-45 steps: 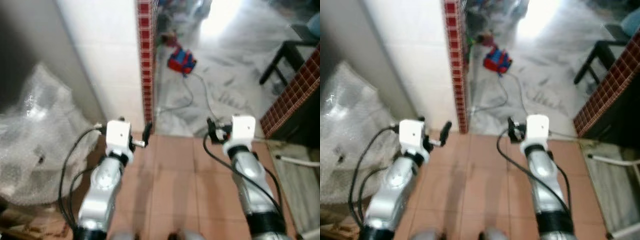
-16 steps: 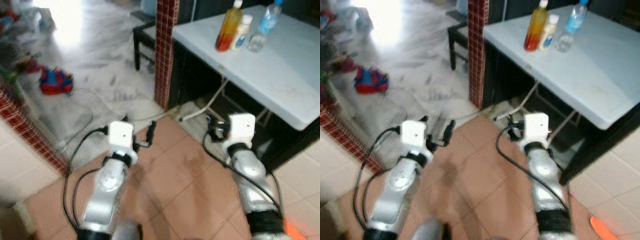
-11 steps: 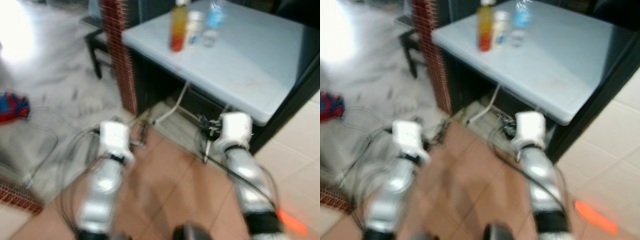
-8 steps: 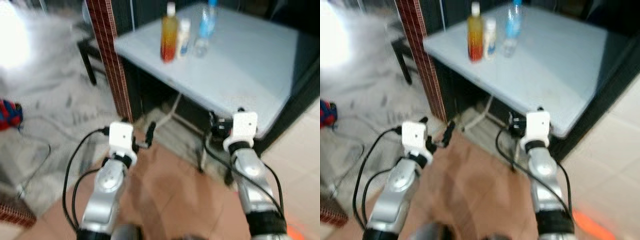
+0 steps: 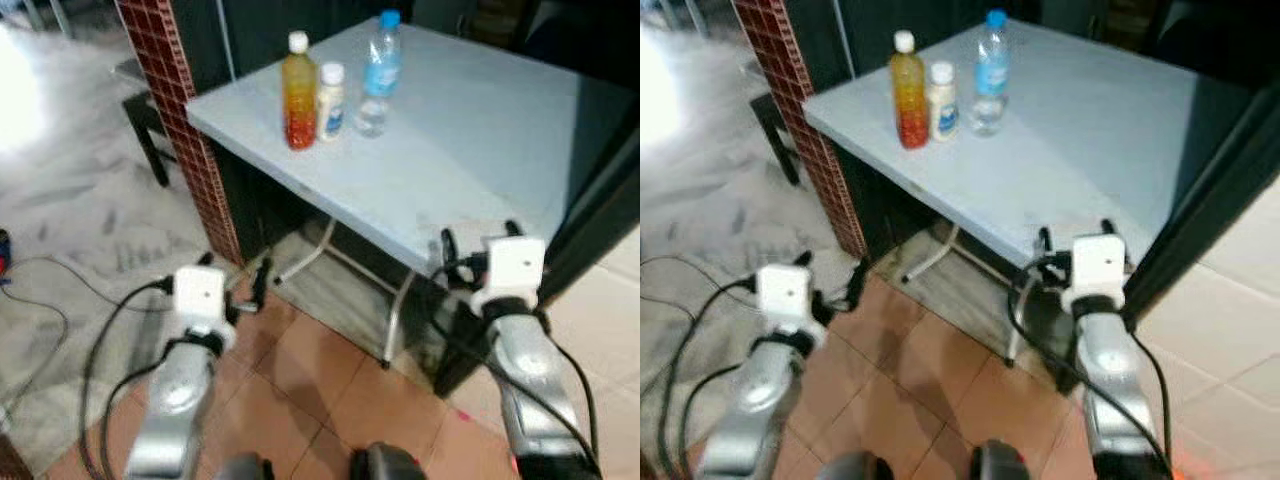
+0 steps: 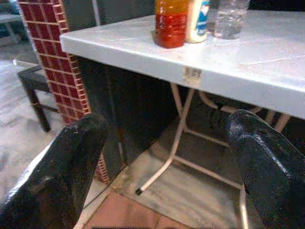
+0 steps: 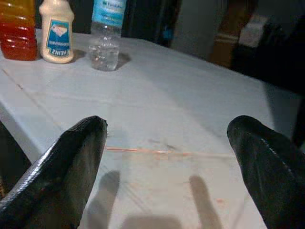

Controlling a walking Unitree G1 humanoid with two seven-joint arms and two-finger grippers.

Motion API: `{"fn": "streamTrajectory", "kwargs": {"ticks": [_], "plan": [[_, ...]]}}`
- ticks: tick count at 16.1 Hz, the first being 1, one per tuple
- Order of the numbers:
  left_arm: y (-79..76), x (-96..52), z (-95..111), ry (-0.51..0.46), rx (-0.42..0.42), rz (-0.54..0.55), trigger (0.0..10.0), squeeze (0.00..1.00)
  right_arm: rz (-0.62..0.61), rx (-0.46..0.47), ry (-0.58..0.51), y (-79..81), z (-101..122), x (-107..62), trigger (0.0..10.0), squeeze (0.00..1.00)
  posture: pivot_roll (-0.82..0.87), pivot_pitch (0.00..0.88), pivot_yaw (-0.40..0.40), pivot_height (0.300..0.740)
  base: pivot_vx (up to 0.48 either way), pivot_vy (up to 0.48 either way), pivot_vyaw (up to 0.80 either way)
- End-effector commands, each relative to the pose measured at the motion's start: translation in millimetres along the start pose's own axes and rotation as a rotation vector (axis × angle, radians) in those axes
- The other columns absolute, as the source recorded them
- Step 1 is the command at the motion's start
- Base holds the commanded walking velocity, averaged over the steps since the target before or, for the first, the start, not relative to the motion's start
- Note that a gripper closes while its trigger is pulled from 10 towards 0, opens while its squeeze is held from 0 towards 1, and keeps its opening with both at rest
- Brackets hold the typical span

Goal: Restocking fridge

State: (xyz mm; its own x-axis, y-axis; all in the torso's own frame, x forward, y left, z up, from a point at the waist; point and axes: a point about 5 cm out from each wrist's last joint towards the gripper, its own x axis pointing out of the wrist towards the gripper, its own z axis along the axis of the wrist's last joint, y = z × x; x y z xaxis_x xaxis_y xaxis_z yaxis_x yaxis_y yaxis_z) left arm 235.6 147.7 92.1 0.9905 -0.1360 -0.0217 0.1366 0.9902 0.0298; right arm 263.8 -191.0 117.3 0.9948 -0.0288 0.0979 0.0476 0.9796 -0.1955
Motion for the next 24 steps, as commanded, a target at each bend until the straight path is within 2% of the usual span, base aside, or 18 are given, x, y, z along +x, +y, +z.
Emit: {"fn": "streamTrajectory", "kwargs": {"ticks": [1,5,7,10,14,24], "plan": [[10.6,-7.7,0.7,-0.008,0.017,0.032,10.0,0.00,0.000,0.031,0.002,4.3,3.0,-5.9,10.0,0.00,0.03,0.024,-0.002,0.740,0.000,0.000,0.00],[18.2,-13.6,-3.0,-0.001,0.039,0.056,10.0,0.00,-0.015,0.036,0.015,5.0,2.1,-12.6,10.0,0.00,0.02,0.000,-0.004,0.740,0.000,0.000,0.00],[21.1,-9.9,-3.0,-0.006,0.045,0.066,10.0,0.00,-0.002,0.042,0.022,5.1,2.0,-9.1,10.0,0.00,0.01,0.000,-0.002,0.740,0.000,0.000,0.00],[21.4,-3.7,0.9,-0.024,0.050,0.063,10.0,0.00,0.000,0.046,0.023,7.0,1.4,-5.8,10.0,0.00,0.01,0.000,0.009,0.740,0.000,0.000,0.00],[22.1,-0.6,2.3,-0.030,0.056,0.050,10.0,0.00,-0.007,0.052,0.032,9.8,-1.8,-9.3,10.0,0.00,0.01,0.000,0.026,0.740,0.000,0.000,0.00],[19.7,-1.1,2.1,-0.028,0.058,0.046,10.0,0.00,-0.020,0.034,0.064,8.2,-6.0,-7.8,10.0,0.00,0.01,0.000,0.024,0.740,0.000,0.000,0.00]]}}
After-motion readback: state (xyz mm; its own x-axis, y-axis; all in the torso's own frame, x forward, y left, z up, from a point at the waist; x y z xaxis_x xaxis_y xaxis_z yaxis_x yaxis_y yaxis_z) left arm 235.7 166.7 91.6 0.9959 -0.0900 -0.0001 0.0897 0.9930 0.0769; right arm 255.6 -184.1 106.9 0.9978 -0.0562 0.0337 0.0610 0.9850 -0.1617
